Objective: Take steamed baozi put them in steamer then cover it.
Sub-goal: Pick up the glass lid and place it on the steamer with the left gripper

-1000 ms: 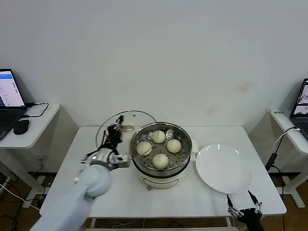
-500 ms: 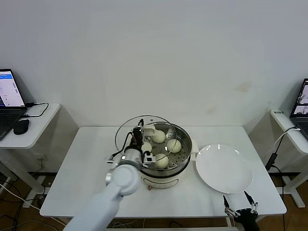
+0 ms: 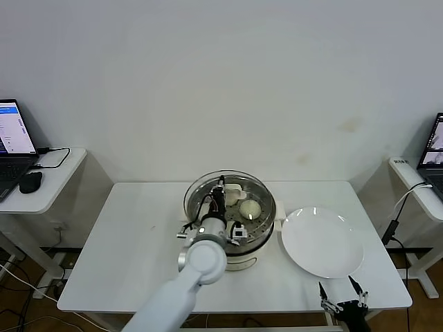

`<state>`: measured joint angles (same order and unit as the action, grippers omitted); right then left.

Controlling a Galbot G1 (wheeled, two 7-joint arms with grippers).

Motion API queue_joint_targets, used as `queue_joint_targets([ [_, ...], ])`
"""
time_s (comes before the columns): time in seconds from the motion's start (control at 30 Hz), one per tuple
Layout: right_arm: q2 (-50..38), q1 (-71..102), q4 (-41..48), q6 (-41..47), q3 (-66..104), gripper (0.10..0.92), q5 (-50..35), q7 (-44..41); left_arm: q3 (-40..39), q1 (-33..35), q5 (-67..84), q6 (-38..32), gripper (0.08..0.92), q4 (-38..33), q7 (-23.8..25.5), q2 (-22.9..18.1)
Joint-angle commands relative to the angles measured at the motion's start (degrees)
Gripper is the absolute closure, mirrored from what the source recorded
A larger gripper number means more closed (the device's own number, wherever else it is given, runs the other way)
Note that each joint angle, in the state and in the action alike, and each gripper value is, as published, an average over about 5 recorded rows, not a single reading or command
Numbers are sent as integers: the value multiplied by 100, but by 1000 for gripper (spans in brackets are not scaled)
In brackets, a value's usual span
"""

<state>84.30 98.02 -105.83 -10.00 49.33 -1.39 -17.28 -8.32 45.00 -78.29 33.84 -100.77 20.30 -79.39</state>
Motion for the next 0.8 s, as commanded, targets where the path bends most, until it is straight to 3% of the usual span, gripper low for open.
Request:
queue_joint_targets([
  [0.03,5,-18,28,-11,-32,203,-2,6,-87,24,-268,27,845,149,76,-308],
  [0.8,-32,-30,79,-32,-97,203,1,-10,89,177,-287,-118,845,307,-93,-336],
])
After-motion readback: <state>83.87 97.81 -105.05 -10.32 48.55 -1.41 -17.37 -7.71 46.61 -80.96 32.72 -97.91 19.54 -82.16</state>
